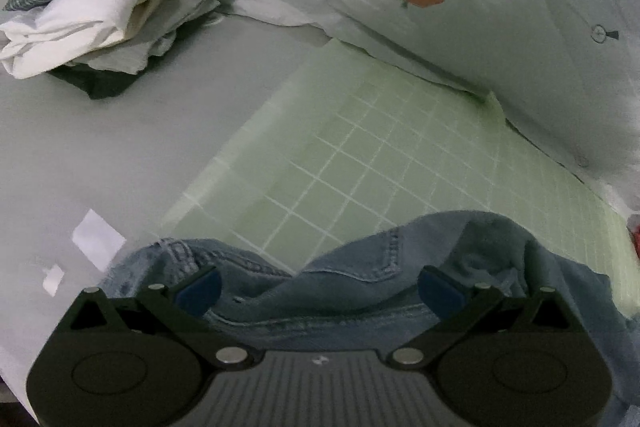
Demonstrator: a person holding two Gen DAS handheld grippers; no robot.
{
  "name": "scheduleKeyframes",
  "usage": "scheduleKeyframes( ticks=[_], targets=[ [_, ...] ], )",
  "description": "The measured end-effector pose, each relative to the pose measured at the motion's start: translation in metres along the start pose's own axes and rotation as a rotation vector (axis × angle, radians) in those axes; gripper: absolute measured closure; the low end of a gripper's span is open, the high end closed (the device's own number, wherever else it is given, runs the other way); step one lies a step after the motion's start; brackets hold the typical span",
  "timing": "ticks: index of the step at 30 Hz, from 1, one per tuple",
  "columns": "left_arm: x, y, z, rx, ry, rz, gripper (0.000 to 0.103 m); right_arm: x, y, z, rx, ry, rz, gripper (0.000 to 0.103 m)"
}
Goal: Fold clothes
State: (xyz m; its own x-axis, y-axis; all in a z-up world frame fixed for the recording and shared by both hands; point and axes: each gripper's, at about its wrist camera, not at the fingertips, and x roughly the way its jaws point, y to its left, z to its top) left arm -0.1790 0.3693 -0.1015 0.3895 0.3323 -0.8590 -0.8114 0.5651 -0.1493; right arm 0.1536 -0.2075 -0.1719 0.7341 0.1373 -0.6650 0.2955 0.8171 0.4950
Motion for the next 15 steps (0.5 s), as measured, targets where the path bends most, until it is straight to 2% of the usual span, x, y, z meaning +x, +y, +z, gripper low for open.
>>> scheduleKeyframes(
  ticks=[3,4,5,7,9,10,11,12,14,15],
  targets=[
    [-0.001,0.003,0.004,0.011,-0.010,0.026,0.000,-0.029,0.023,0.022,-0.154,-0.153,0.053,0.100],
    [-0.001,0.004,0.006,0.011,-0.014,0.030,0.000,-0.040,0.025,0.030,-0.171,-0.204,0.053,0.100],
    [-0.001,0.005,0.008,0.010,-0.018,0.029,0.000,-0.049,0.023,0.037,-0.161,-0.248,0.039,0.099],
    [0.003,0.008,0.008,0.006,-0.016,0.026,0.000,-0.048,0.016,0.048,-0.186,-0.266,-0.083,0.096],
    [0.009,0.009,0.009,0.003,-0.004,0.026,0.000,-0.027,0.018,0.050,-0.352,-0.169,-0.296,0.082],
    [0.013,0.009,0.008,0.002,0.002,0.026,0.000,-0.028,0.020,0.043,-0.383,-0.160,-0.312,0.077],
    [0.016,0.007,0.008,0.004,0.006,0.027,0.000,-0.029,0.023,0.035,-0.412,-0.152,-0.326,0.063],
    [0.019,0.005,0.008,0.008,0.007,0.029,0.000,-0.030,0.025,0.028,-0.441,-0.144,-0.339,0.042],
    [0.024,0.001,0.008,0.022,0.010,0.032,0.000,-0.032,0.029,0.013,-0.498,-0.127,-0.366,0.026],
    [0.027,-0.002,0.008,0.033,0.014,0.031,0.000,-0.032,0.039,0.003,-0.517,-0.111,-0.335,0.025]
  ],
)
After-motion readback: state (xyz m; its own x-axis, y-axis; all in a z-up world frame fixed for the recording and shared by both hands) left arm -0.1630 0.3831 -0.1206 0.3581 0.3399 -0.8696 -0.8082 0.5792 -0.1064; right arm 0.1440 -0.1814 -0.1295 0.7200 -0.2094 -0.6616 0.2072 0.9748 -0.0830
